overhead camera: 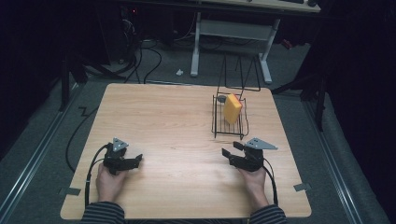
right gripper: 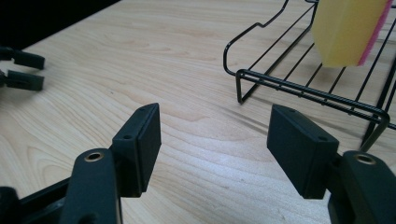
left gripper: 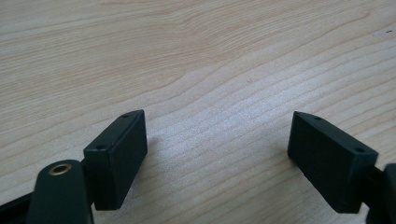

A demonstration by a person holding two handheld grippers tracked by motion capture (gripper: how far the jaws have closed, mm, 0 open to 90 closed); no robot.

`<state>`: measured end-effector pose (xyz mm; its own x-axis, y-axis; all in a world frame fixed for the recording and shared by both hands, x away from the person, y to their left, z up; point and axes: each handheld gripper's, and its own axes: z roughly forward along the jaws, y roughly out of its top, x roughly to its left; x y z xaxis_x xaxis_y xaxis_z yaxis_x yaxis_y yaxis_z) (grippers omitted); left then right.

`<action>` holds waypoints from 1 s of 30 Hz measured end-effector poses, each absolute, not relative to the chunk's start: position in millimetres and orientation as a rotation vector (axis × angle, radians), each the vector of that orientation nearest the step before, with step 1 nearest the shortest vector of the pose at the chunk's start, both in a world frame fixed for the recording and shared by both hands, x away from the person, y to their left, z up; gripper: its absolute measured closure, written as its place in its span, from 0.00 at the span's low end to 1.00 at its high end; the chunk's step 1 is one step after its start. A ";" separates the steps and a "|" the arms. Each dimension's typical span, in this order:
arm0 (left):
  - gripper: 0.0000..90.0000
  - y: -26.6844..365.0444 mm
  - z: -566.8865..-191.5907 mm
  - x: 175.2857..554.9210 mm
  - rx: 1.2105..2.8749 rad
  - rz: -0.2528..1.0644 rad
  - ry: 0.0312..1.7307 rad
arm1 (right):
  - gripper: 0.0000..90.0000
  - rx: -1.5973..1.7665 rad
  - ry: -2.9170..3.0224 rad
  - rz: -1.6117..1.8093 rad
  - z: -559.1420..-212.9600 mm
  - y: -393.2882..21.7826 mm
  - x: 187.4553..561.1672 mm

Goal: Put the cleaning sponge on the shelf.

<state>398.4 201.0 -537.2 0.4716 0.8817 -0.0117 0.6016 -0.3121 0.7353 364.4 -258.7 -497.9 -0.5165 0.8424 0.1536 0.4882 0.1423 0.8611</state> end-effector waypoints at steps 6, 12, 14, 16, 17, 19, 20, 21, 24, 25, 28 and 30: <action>0.23 201.1 -537.2 398.4 2.035 0.523 1.226 | 0.40 1.275 2.089 1.286 -500.9 -252.2 372.3; 0.23 201.0 -537.2 398.4 2.034 0.523 1.226 | 0.41 1.289 2.107 1.247 -507.4 -248.8 377.6; 0.23 201.0 -537.2 398.4 2.034 0.523 1.227 | 0.41 1.292 2.119 1.233 -510.1 -247.7 379.9; 0.23 201.1 -537.2 398.4 2.035 0.523 1.226 | 0.41 1.297 2.126 1.220 -511.4 -247.3 381.6; 0.23 201.0 -537.2 398.4 2.035 0.523 1.227 | 0.41 1.304 2.125 1.212 -512.2 -247.5 382.5; 0.23 201.1 -537.2 398.4 2.035 0.523 1.226 | 0.41 1.317 2.124 1.209 -513.0 -248.1 383.8; 0.23 201.1 -537.2 398.4 2.034 0.523 1.226 | 0.41 1.316 2.124 1.204 -513.4 -248.2 384.5; 0.23 201.1 -537.2 398.4 2.035 0.523 1.226 | 0.41 1.317 2.125 1.197 -513.8 -248.3 385.0; 0.23 201.1 -537.2 398.4 2.034 0.523 1.226 | 0.41 1.317 2.137 1.169 -516.6 -248.3 387.2; 0.23 201.1 -537.2 398.4 2.035 0.523 1.226 | 0.41 1.320 2.141 1.161 -517.8 -247.9 387.7; 0.23 201.1 -537.2 398.4 2.035 0.523 1.226 | 0.41 1.321 2.151 1.126 -520.3 -247.5 388.7; 0.23 201.1 -537.2 398.4 2.034 0.523 1.226 | 0.41 1.331 2.154 1.115 -521.6 -247.7 389.7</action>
